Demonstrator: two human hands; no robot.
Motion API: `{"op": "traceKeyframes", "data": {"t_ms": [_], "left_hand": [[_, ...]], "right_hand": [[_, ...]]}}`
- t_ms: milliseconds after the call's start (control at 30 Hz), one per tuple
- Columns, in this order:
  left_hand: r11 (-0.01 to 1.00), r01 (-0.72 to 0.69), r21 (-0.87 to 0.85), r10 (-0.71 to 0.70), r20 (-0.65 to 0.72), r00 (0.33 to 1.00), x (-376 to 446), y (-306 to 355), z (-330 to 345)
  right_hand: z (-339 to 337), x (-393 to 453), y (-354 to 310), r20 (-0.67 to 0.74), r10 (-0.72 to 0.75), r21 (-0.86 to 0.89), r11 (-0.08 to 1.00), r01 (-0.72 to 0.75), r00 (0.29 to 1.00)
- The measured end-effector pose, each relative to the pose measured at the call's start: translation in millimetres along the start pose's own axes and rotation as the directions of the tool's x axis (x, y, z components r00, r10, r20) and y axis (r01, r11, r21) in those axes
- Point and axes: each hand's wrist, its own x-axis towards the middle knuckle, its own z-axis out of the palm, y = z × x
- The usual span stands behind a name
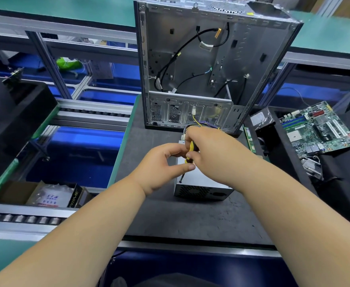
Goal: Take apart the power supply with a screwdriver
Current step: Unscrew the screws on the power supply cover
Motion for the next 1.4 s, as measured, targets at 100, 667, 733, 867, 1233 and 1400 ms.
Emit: {"op": "traceKeyframes", "data": {"t_ms": [100,667,733,867,1233,1400], "left_hand": [[0.998,0.047,-0.029,-0.046,0.022,0.999,-0.3,0.8,-4.6],[0.988,-0.064,0.138,0.069,-0.035,0.997,1.8,10.2,5.2],[0.993,-0.050,0.110,0.053,-0.024,0.998,2.4,8.7,5.5],[0.974,-0.038,0.223,0.025,0.059,0.998,-1.2,-8.7,-1.8],[0.910,-0.031,0.412,0.039,-0.011,0.999,-24.3,-47.4,1.4],[0.951,0.029,0.307,-0.020,-0.031,0.999,-23.4,-47.7,1.5]], "right_hand": [[-3.4,1.2,1.8,0.050,-0.062,0.003,0.998,0.062,0.997],[6.5,-3.7,-3.6,-0.111,0.031,-0.035,0.999,-0.035,0.993],[6.1,-3.4,-6.0,-0.080,0.031,0.001,1.000,-0.031,0.996],[3.2,-2.5,-4.6,-0.042,0.031,0.048,0.998,-0.029,0.999],[24.6,-5.6,8.5,-0.218,0.057,0.328,0.945,0.018,0.974],[34.1,-1.1,5.9,-0.307,0.079,0.352,0.935,0.036,0.948]]}}
